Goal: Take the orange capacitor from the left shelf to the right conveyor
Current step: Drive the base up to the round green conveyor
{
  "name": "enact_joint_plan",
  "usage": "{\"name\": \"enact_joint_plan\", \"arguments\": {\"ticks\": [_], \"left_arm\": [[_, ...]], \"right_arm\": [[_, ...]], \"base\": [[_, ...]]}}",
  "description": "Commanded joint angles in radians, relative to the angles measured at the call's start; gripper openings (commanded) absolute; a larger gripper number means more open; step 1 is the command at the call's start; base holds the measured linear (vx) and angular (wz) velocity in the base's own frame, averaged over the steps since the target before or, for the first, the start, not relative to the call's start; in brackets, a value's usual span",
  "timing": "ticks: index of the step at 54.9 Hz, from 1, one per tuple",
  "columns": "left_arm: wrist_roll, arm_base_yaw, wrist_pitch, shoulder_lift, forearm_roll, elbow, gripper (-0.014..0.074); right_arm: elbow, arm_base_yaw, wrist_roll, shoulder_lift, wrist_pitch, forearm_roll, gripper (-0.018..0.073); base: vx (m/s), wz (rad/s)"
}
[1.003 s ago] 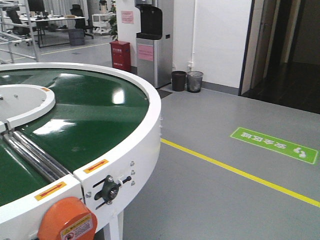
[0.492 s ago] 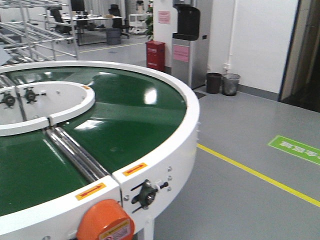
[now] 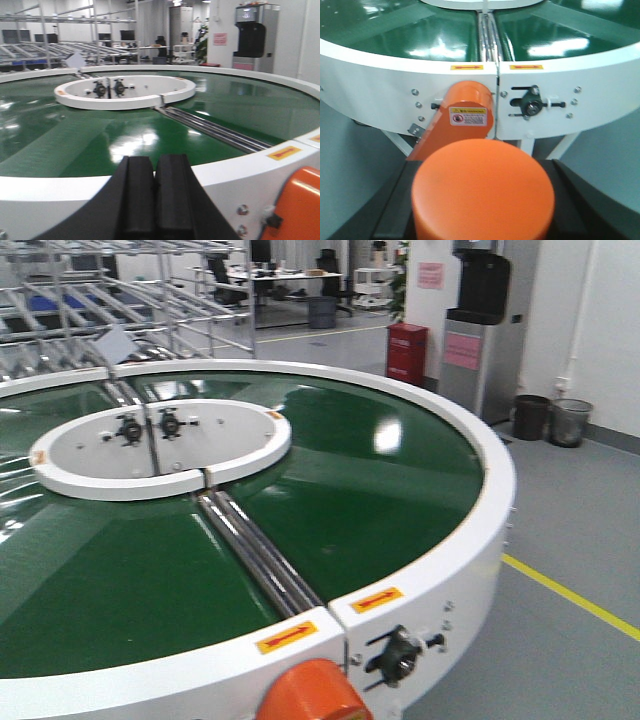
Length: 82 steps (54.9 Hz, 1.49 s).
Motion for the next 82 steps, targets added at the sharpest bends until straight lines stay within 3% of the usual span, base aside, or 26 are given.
{"name": "enact_joint_plan", "arguments": {"ticks": [1,38,82], "left_arm": [[-0.001,-0.004,-0.081,-0.012,-0.007,0.032,-0.0006],[-0.001,-0.004,-0.081,-0.012,-0.007,0.032,-0.0006],[-0.001,-0.004,-0.081,-0.012,-0.007,0.032,-0.0006]], "right_arm": [[-0.027,-0.006,-0.001,0.020,-0.085,-0.006,0.0209],[-0.027,-0.006,-0.001,0.020,-0.085,-0.006,0.0209],[-0.027,-0.006,0.000,0.020,-0.084,-0.006,0.0209]], "base": [[0.10,0.39],[0.11,0.36],[0.13,0.05]]}}
